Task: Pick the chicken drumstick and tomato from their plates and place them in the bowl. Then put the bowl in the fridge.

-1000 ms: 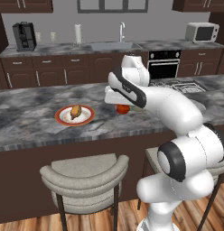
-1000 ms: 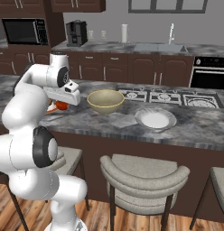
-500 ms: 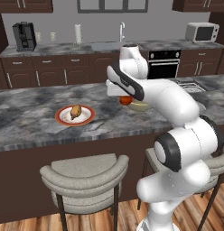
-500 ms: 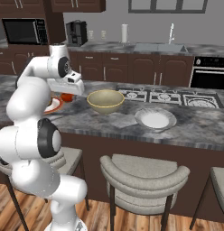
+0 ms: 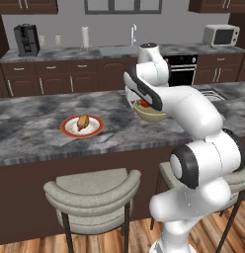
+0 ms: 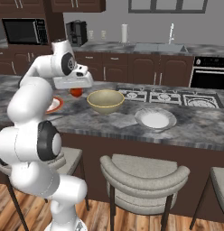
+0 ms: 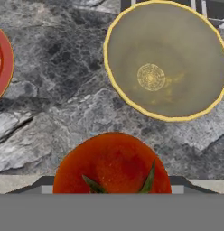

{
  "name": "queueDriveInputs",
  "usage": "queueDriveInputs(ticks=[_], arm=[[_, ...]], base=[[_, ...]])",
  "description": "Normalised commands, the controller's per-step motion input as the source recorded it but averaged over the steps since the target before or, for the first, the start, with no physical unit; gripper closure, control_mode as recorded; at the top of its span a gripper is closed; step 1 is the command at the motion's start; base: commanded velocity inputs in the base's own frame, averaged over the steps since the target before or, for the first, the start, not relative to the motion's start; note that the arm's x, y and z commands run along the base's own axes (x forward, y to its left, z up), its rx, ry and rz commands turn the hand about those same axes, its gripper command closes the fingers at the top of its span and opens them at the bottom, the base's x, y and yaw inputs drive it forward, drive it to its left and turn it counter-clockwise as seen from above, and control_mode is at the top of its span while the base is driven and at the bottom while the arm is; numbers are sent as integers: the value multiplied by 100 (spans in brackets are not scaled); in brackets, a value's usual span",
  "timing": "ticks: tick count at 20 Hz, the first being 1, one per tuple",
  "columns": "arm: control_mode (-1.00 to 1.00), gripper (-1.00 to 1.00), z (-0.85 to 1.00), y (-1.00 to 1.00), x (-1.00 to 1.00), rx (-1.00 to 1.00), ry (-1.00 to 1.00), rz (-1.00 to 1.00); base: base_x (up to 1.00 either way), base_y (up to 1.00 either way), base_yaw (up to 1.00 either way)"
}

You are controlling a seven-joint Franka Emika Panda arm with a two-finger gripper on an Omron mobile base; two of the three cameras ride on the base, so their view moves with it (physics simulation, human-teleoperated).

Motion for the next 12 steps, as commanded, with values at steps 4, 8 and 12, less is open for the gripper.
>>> queueDriveInputs(ticks=[4, 8, 12], arm=[[-100, 100, 1, -47, 20, 3, -11, 23], [-100, 100, -13, -36, 31, 7, -5, 22], [-100, 100, -3, -25, 48, 1, 9, 13]], base=[[0, 0, 0], [0, 0, 0], [0, 0, 0]])
